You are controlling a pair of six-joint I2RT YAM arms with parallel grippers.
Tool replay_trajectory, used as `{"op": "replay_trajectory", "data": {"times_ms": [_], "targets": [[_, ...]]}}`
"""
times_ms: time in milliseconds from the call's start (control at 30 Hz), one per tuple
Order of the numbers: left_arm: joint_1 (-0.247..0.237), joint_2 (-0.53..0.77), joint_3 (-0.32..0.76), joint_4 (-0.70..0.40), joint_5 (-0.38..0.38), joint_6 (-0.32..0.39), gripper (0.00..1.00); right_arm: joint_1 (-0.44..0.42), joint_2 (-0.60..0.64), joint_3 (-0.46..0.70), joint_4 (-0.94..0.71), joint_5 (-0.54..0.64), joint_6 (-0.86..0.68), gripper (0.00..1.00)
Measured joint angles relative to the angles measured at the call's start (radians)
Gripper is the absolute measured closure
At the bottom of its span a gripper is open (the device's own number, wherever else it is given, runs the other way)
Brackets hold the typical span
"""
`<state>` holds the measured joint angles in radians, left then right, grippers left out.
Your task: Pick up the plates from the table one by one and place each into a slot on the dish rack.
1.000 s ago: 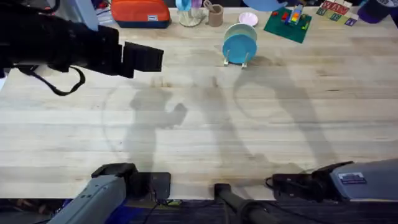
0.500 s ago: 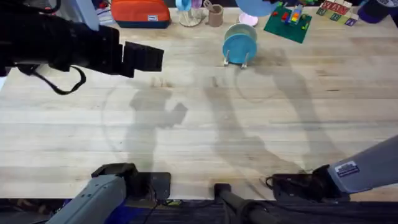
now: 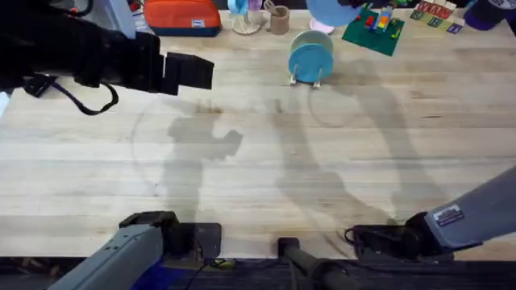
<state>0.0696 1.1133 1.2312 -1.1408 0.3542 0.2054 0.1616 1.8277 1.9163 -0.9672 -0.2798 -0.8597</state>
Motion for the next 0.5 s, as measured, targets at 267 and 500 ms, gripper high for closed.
{"op": "replay_trajectory", "data": {"times_ms": [267, 500], "targets": [[0.000, 0.000, 0.000, 0.000, -0.001, -0.003, 0.006, 0.000, 0.066, 0.000, -0.007, -0.002, 0.000, 0.972], [0.000, 0.000, 0.000, 0.000, -0.001, -0.003, 0.005, 0.000, 0.066, 0.000, -0.018, -0.002, -0.002, 0.973]]}}
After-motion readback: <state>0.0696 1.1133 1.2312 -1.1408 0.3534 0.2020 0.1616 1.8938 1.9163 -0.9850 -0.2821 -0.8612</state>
